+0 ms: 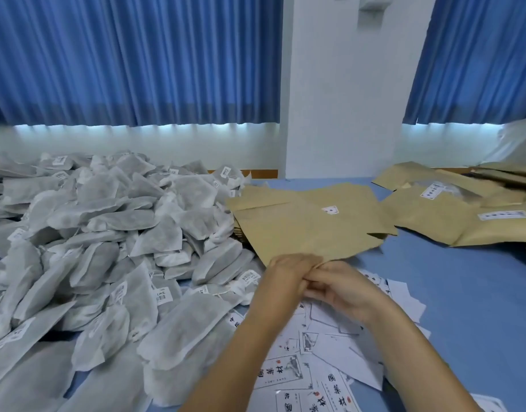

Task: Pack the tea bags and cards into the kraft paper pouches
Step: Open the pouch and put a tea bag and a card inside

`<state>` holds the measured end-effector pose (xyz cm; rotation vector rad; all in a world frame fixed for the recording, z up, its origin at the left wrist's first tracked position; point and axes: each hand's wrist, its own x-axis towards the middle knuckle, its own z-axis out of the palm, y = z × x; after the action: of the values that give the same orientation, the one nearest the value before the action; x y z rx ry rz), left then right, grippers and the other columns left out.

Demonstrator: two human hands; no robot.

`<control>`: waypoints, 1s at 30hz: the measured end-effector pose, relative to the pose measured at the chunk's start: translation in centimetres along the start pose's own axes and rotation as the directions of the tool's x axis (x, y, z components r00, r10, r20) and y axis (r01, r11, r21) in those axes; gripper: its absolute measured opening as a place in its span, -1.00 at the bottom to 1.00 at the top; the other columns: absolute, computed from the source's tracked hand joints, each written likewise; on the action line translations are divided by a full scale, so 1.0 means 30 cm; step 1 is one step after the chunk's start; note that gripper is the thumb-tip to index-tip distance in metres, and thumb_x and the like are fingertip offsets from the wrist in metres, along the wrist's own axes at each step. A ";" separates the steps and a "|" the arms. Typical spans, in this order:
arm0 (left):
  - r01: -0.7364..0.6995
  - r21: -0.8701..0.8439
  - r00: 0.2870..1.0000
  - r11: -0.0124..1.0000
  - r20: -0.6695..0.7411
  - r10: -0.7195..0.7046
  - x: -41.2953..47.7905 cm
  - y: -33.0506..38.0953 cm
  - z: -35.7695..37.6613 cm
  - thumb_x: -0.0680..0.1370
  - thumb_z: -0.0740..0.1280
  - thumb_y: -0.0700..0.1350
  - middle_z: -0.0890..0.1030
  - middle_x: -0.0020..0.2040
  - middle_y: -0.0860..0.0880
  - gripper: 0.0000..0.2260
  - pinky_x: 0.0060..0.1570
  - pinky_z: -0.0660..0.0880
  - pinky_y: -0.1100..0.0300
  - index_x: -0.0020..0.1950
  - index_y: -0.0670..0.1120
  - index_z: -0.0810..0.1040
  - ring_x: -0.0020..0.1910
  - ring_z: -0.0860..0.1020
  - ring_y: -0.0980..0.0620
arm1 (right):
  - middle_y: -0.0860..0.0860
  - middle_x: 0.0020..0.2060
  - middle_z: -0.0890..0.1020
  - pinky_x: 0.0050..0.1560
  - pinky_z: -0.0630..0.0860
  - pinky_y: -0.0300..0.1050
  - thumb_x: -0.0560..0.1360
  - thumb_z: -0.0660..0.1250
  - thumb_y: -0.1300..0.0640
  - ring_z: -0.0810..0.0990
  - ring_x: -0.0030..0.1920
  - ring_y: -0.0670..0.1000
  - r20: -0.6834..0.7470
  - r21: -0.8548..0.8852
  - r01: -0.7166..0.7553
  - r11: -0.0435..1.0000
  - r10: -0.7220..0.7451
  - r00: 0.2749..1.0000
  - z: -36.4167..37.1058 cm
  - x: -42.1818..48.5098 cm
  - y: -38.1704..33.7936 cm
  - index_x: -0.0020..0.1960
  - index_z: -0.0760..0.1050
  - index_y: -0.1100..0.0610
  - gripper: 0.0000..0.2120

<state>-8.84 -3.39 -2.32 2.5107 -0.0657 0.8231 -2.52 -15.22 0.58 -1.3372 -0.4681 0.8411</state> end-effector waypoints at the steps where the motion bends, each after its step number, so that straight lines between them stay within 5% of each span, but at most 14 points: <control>1: -0.012 -0.054 1.000 0.998 -0.011 0.011 -0.010 -0.010 -0.010 0.48 0.26 -0.33 0.55 0.28 0.00 -0.60 0.37 0.15 0.18 0.29 -0.08 0.54 0.30 0.43 0.12 | 0.25 -0.20 0.64 -0.01 0.63 -0.09 0.53 0.22 0.42 0.65 -0.13 0.11 0.023 0.038 0.003 0.999 -0.004 1.000 0.002 -0.007 0.002 -0.08 0.53 0.41 -0.88; 4: -0.013 -0.097 0.994 0.995 -0.109 0.002 -0.025 -0.029 -0.047 0.43 0.23 -0.46 0.58 0.24 0.04 -0.53 0.43 0.10 0.14 0.22 -0.08 0.60 0.29 0.42 0.19 | 0.32 0.13 0.59 0.21 0.53 0.09 0.55 0.23 0.32 0.59 0.16 0.24 -0.015 0.349 0.057 0.935 -0.055 0.998 -0.018 -0.010 -0.015 0.22 0.45 0.40 -0.73; 7: -0.013 -0.090 0.996 0.996 -0.087 0.005 -0.031 -0.054 -0.088 0.45 0.30 -0.41 0.58 0.22 0.11 -0.60 0.43 0.10 0.14 0.18 -0.04 0.63 0.30 0.45 0.17 | 0.34 0.20 0.54 0.22 0.46 0.14 0.61 0.11 0.31 0.56 0.20 0.25 -0.090 0.607 0.107 0.788 -0.065 0.994 -0.037 -0.008 -0.027 0.25 0.41 0.34 -0.74; 9: -0.040 0.000 0.998 0.999 -0.039 0.040 -0.032 -0.069 -0.099 0.50 0.41 -0.14 0.59 0.21 0.12 -0.76 0.40 0.21 0.11 0.16 -0.02 0.64 0.26 0.48 0.16 | 0.36 0.19 0.54 0.09 0.52 0.11 0.60 0.04 0.42 0.60 0.11 0.24 -0.186 0.556 0.158 0.816 -0.062 0.981 -0.019 0.002 -0.011 0.21 0.40 0.36 -0.75; 11: -0.002 0.019 1.000 1.000 -0.005 0.003 -0.031 -0.069 -0.093 0.47 0.44 -0.01 0.61 0.19 0.08 -0.72 0.27 0.39 0.11 0.14 -0.04 0.65 0.18 0.53 0.15 | 0.38 0.19 0.53 0.13 0.53 0.14 0.60 0.02 0.45 0.58 0.14 0.27 -0.206 0.519 0.156 0.841 -0.054 0.977 0.004 0.014 0.015 0.28 0.35 0.41 -0.71; 16: 0.089 -0.104 0.996 0.991 0.020 -0.087 -0.031 -0.067 -0.097 0.45 0.45 -0.04 0.63 0.15 0.07 -0.74 0.20 0.46 0.20 0.11 -0.06 0.67 0.13 0.55 0.19 | 0.40 0.18 0.53 0.19 0.54 0.12 0.53 0.14 0.50 0.57 0.17 0.28 -0.174 0.436 0.105 0.894 -0.030 0.984 -0.003 0.008 0.021 0.28 0.36 0.49 -0.68; 20: 0.147 -0.202 0.989 0.968 0.051 -0.139 -0.026 -0.078 -0.114 0.47 0.44 -0.12 0.65 0.08 0.09 -0.83 0.15 0.48 0.22 0.04 -0.06 0.69 0.06 0.57 0.25 | 0.38 0.13 0.56 0.05 0.62 -0.02 0.48 0.18 0.55 0.62 0.09 0.24 -0.131 0.398 0.087 0.913 -0.037 0.991 -0.001 0.000 0.021 0.24 0.38 0.51 -0.68; 28: 0.034 0.124 0.996 0.992 -0.084 -0.024 -0.008 -0.008 -0.059 0.45 0.42 -0.17 0.65 -0.14 0.05 -0.90 -0.11 0.48 0.05 -0.06 -0.09 0.69 -0.12 0.60 0.02 | 0.30 -0.01 0.61 0.18 0.55 0.05 0.47 0.16 0.58 0.61 0.05 0.20 -0.225 0.205 0.082 0.975 -0.034 0.974 0.019 0.011 0.055 0.11 0.49 0.45 -0.73; 30: 0.032 0.142 0.996 0.989 -0.086 -0.020 0.000 0.003 -0.053 0.47 0.40 -0.20 0.64 -0.14 0.00 -0.93 -0.14 0.47 0.04 -0.10 -0.15 0.66 -0.12 0.58 -0.02 | 0.24 -0.10 0.64 0.04 0.61 -0.07 0.48 0.16 0.56 0.64 -0.03 0.14 -0.253 0.210 0.102 0.972 -0.047 0.966 0.029 0.016 0.059 0.05 0.51 0.41 -0.76</control>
<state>-9.73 -2.72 -1.17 2.6007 0.0559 0.9526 -3.29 -14.27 -1.02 -1.1902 -0.2208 0.6340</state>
